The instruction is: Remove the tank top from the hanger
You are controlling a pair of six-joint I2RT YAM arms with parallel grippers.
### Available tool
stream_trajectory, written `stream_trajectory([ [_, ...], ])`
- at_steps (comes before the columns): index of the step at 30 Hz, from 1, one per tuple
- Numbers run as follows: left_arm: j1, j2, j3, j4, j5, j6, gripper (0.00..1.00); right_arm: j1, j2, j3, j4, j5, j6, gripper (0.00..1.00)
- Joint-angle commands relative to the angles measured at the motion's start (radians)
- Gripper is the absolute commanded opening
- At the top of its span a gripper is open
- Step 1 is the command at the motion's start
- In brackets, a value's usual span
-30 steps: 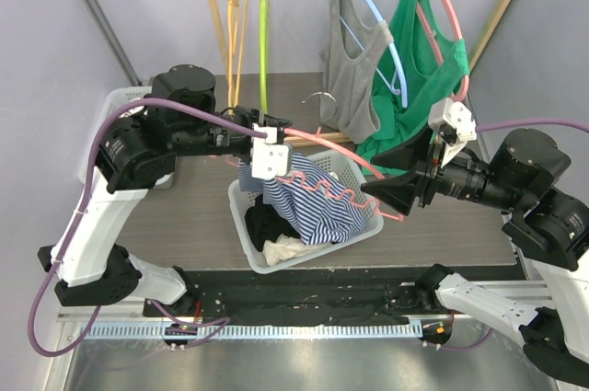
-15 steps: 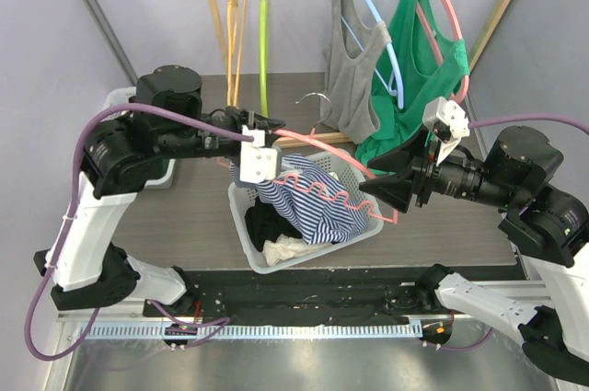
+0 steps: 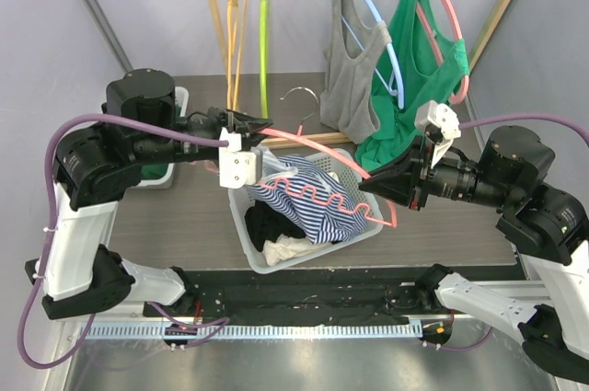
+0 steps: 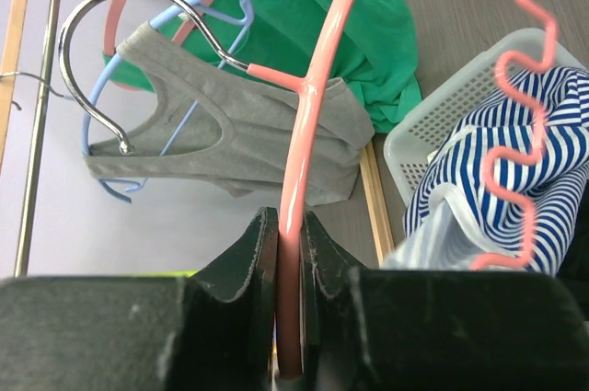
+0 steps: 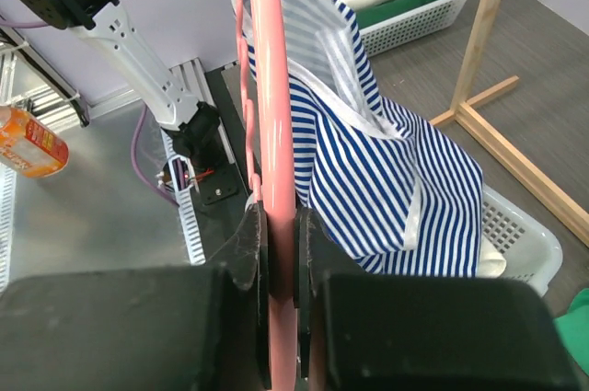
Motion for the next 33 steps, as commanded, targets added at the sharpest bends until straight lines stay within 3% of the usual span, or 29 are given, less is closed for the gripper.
stream_trajectory([
  [1, -0.005, -0.026, -0.040, 0.108, 0.024, -0.047, 0.01, -0.008, 0.001, 0.037, 0.017, 0.041, 0.008, 0.01],
  [3, -0.010, -0.030, -0.083, 0.218, -0.022, -0.096, 0.09, -0.009, 0.001, 0.056, 0.011, 0.086, 0.001, 0.01],
  [5, -0.015, -0.032, -0.134, 0.313, -0.050, -0.173, 0.26, -0.009, 0.010, 0.109, -0.009, 0.149, -0.015, 0.01],
  [6, -0.019, -0.030, -0.146, 0.339, -0.079, -0.205, 0.39, -0.008, 0.017, 0.131, -0.041, 0.222, -0.042, 0.01],
  [7, -0.025, -0.029, -0.163, 0.358, -0.090, -0.236, 0.70, -0.008, 0.025, 0.171, -0.059, 0.261, -0.052, 0.01],
  [8, -0.027, -0.026, -0.167, 0.378, -0.093, -0.285, 0.78, -0.008, 0.031, 0.188, -0.075, 0.300, -0.077, 0.01],
  [12, -0.029, -0.038, -0.189, 0.424, -0.118, -0.425, 0.89, -0.006, 0.019, 0.220, -0.122, 0.494, -0.179, 0.01],
  [13, -0.029, -0.044, -0.201, 0.429, -0.125, -0.436, 0.91, -0.006, 0.015, 0.232, -0.124, 0.575, -0.205, 0.01],
  [17, -0.025, -0.070, -0.244, 0.499, -0.243, -0.492, 0.91, -0.008, 0.011, 0.272, -0.151, 0.601, -0.231, 0.01],
  [21, -0.018, -0.105, -0.356, 0.584, -0.380, -0.564, 0.82, -0.006, -0.015, 0.263, -0.159, 0.598, -0.214, 0.01],
  [27, -0.016, -0.129, -0.477, 0.610, -0.369, -0.658, 0.66, -0.008, -0.035, 0.283, -0.167, 0.576, -0.201, 0.01],
  [33, -0.021, -0.087, -0.516, 0.673, -0.342, -0.716, 0.67, -0.006, -0.048, 0.283, -0.181, 0.515, -0.187, 0.01],
])
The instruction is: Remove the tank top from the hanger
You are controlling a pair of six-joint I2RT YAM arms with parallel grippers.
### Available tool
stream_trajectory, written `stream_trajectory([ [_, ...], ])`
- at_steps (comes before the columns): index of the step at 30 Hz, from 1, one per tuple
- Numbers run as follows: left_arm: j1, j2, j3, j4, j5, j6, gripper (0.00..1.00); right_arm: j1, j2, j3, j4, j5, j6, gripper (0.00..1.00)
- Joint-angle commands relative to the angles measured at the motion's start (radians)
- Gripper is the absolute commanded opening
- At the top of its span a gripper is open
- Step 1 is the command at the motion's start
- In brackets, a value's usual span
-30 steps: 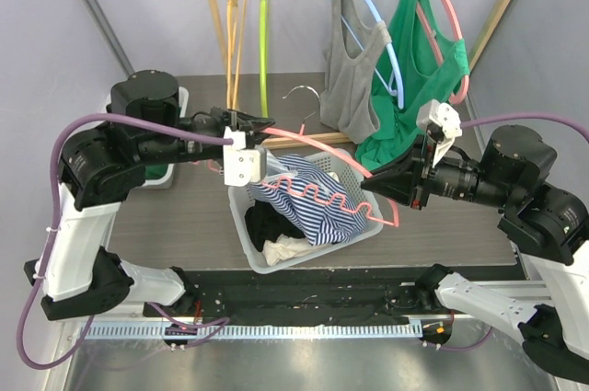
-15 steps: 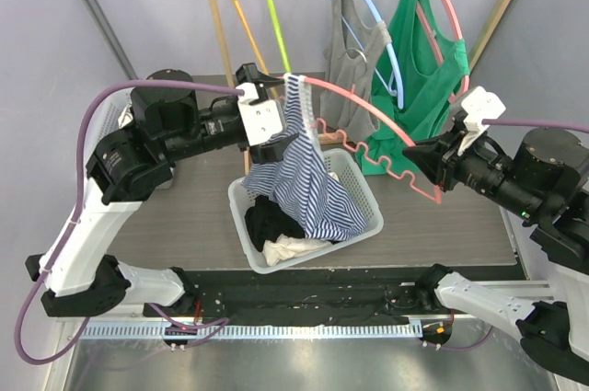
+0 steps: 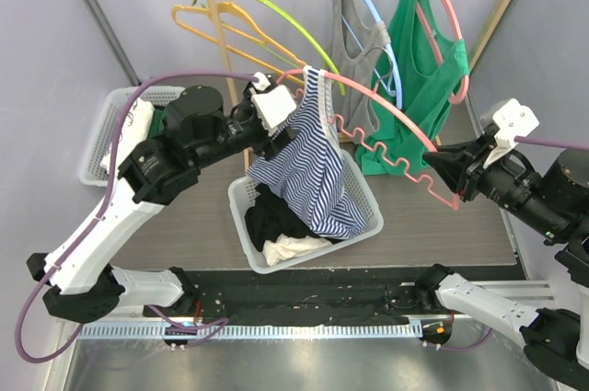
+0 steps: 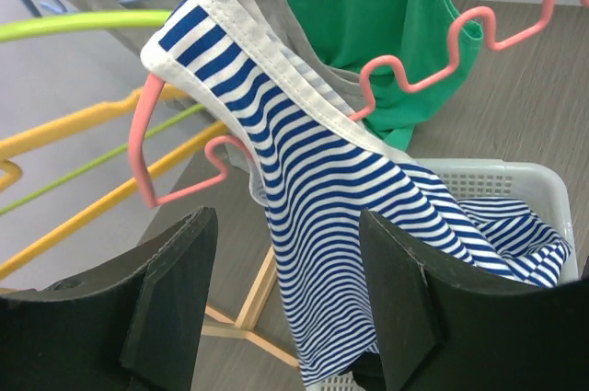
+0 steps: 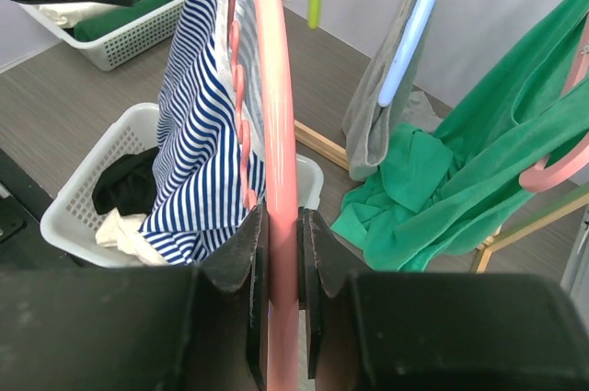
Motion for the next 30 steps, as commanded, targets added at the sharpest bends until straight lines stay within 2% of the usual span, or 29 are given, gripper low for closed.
stream_trajectory([
  [1, -0.006, 0.028, 0.011, 0.112, 0.007, -0.065, 0.68, -0.004, -0.019, 0.036, 0.074, -0.053, 0.020, 0.01],
  [6, -0.012, 0.061, 0.077, 0.112, 0.029, -0.068, 0.71, -0.003, -0.031, 0.015, 0.045, -0.126, 0.034, 0.01],
  [10, -0.012, 0.061, 0.084, 0.112, 0.023, -0.070, 0.66, -0.003, -0.036, 0.006, 0.034, -0.154, 0.049, 0.01],
  [16, -0.012, 0.056, 0.084, 0.107, 0.049, -0.089, 0.48, -0.004, -0.041, 0.016, 0.050, -0.171, 0.060, 0.01],
  [19, -0.012, 0.056, 0.084, 0.103, 0.056, -0.089, 0.32, -0.004, -0.036, 0.018, 0.048, -0.173, 0.062, 0.01],
  [20, -0.012, 0.058, 0.084, 0.101, 0.055, -0.089, 0.22, -0.003, -0.037, 0.018, 0.047, -0.170, 0.062, 0.01],
  [22, -0.012, 0.053, 0.090, 0.095, 0.052, -0.082, 0.12, -0.003, -0.037, 0.010, 0.040, -0.167, 0.063, 0.01],
  [23, -0.012, 0.052, 0.100, 0.093, 0.049, -0.079, 0.05, -0.003, -0.037, 0.006, 0.040, -0.163, 0.063, 0.01],
  [25, -0.012, 0.050, 0.114, 0.084, 0.027, -0.079, 0.00, -0.003, -0.041, -0.005, 0.037, -0.160, 0.065, 0.01],
  [30, 0.011, 0.038, 0.174, 0.072, -0.025, -0.036, 0.00, -0.003, -0.048, -0.022, 0.017, -0.160, 0.065, 0.01],
])
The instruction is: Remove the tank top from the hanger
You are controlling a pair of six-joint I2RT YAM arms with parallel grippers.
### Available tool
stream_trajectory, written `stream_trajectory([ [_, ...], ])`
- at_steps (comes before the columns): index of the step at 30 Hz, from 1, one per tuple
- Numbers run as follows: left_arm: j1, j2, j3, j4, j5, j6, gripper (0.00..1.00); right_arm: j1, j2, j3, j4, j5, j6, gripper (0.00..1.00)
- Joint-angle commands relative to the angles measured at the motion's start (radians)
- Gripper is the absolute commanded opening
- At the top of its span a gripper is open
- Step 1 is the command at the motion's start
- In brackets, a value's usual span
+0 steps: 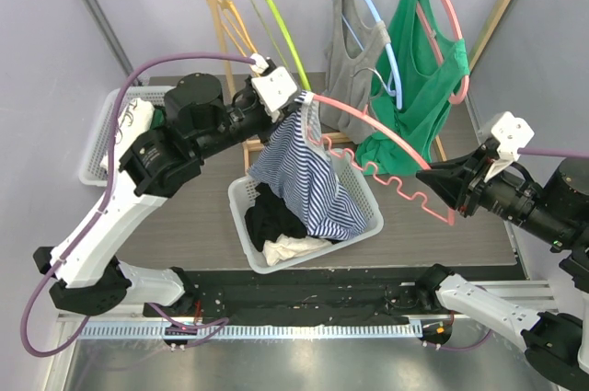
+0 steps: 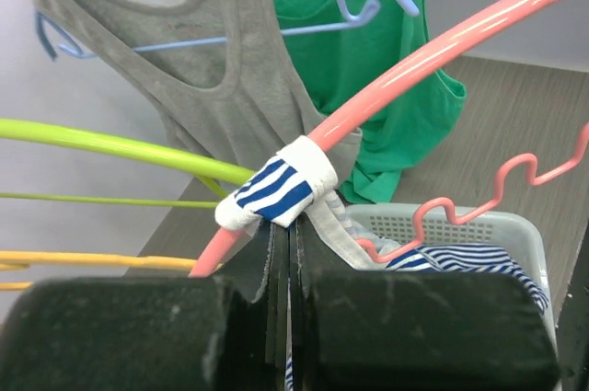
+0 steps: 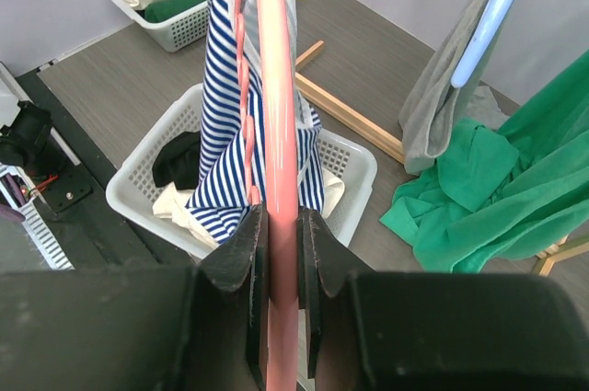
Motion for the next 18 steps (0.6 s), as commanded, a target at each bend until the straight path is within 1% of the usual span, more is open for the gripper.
stream_trajectory([
  [1, 0.032, -0.039, 0.107, 0.041, -0.063, 0.049, 0.00, -0.004, -0.014, -0.010, 0.056, -0.014, 0.020, 0.01],
  [5, 0.067, -0.046, 0.155, 0.050, -0.140, 0.141, 0.00, -0.002, -0.025, -0.020, 0.037, -0.026, 0.020, 0.01],
  [9, 0.105, -0.071, 0.143, 0.065, -0.186, 0.158, 0.00, -0.002, -0.043, 0.030, 0.013, -0.098, 0.020, 0.01],
  [15, 0.162, -0.149, 0.003, 0.051, -0.157, 0.123, 0.00, 0.002, -0.145, 0.135, -0.034, -0.094, 0.015, 0.01],
  [18, 0.184, -0.163, -0.020, 0.018, -0.113, 0.097, 0.00, 0.010, -0.187, 0.165, -0.070, -0.060, 0.038, 0.01],
])
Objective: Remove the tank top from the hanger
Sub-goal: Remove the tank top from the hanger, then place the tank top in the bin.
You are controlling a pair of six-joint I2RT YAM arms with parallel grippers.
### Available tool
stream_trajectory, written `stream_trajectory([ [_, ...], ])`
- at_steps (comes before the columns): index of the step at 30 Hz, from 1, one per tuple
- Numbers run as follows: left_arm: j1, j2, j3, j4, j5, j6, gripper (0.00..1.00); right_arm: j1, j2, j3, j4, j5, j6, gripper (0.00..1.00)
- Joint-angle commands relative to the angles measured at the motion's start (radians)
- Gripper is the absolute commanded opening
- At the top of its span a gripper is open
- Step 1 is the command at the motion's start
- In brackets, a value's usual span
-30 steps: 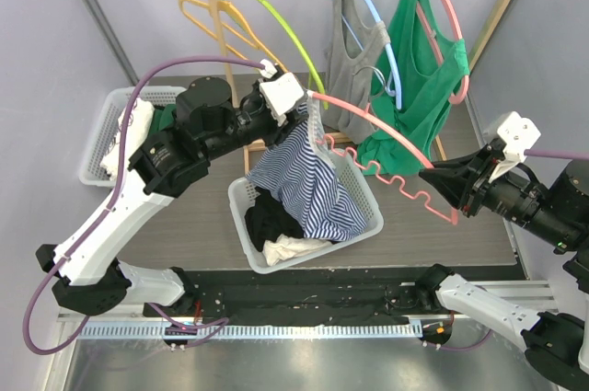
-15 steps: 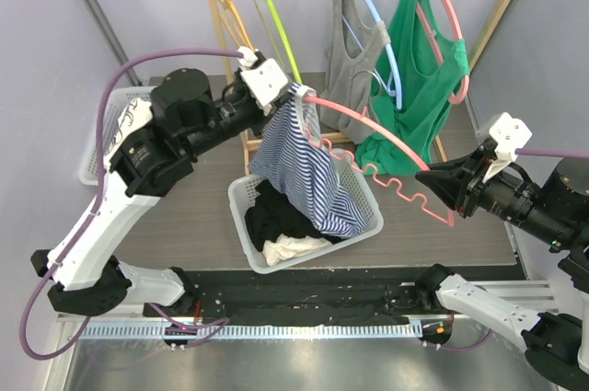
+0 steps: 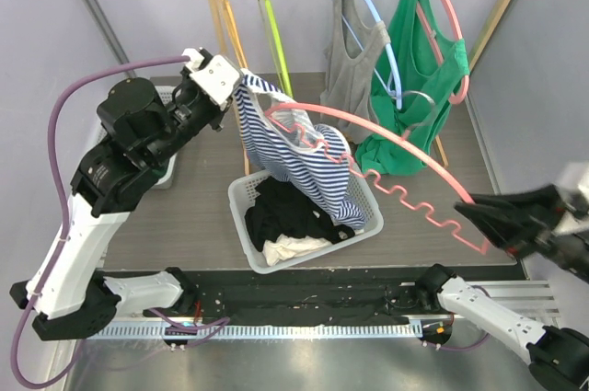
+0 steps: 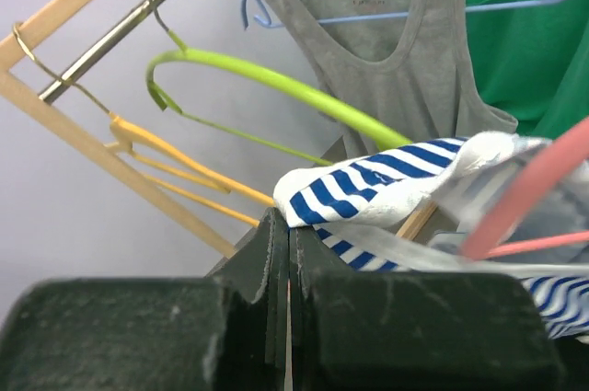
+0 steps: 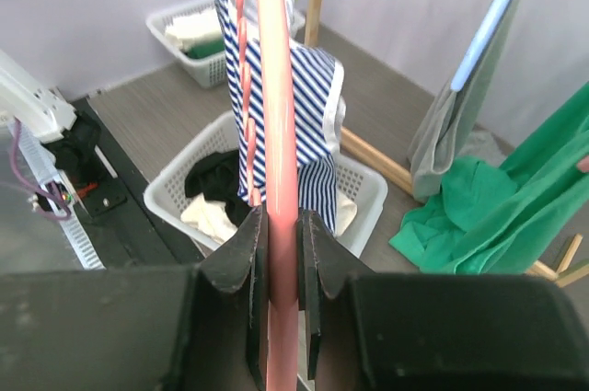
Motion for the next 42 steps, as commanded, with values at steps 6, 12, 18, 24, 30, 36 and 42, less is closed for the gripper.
stream_trajectory([
  [6, 0.030, -0.031, -0.086, -0.065, 0.232, -0.096, 0.00, 0.019, -0.096, 0.092, 0.010, 0.112, 0.050, 0.01],
  [12, -0.004, -0.015, -0.170, -0.115, 0.378, -0.163, 0.00, 0.024, -0.007, 0.069, 0.057, 0.294, 0.031, 0.01],
  [18, -0.065, -0.020, -0.307, -0.120, 0.369, -0.140, 0.00, 0.025, 0.100, 0.043, 0.127, 0.396, 0.022, 0.01],
  [24, -0.082, -0.038, -0.491, 0.042, 0.260, -0.059, 0.00, 0.024, 0.180, 0.040, 0.216, 0.393, 0.022, 0.01],
  [30, -0.111, -0.032, -0.756, 0.167, 0.229, 0.027, 0.00, 0.024, 0.295, 0.077, 0.209, 0.437, 0.010, 0.01],
  [36, -0.117, 0.172, -0.783, 0.185, 0.156, -0.011, 0.09, 0.024, 0.400, 0.127, 0.224, 0.534, 0.031, 0.01],
  [42, -0.142, 0.265, -0.885, 0.273, 0.168, 0.007, 0.15, 0.022, 0.512, 0.221, 0.222, 0.577, 0.036, 0.01],
])
